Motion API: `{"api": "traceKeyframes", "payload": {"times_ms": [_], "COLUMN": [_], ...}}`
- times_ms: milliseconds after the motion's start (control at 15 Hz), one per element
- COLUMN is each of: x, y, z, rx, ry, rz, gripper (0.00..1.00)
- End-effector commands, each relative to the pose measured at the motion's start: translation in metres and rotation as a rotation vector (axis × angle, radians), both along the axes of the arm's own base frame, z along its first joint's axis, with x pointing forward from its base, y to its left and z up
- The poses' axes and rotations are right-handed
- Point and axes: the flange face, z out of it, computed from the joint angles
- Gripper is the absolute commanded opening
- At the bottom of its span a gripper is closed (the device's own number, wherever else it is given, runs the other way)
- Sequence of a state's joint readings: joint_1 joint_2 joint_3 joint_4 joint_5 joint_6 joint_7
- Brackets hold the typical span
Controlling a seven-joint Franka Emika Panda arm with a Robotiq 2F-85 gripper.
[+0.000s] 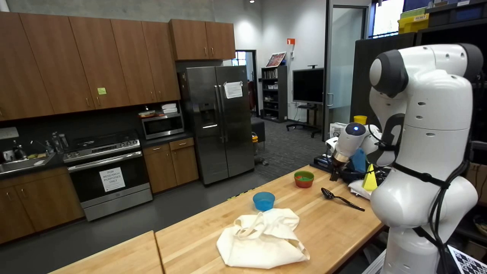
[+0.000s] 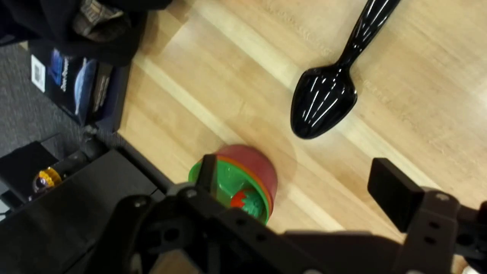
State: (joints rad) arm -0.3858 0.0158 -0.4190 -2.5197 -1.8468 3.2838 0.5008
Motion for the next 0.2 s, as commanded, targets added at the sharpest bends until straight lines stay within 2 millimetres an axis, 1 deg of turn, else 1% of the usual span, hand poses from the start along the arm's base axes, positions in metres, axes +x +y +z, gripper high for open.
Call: {"api": "traceKeyframes", "payload": {"times_ms": [0, 133], "x": [-0.0007, -0.0027], "y": [0.0018, 0.0043], "z": [0.0087, 0.0162], "rx": [-0.005, -0.011], "ry": [-0.018, -0.034], "rz": [0.012, 0.019], "gripper": [1.0, 1.0]}}
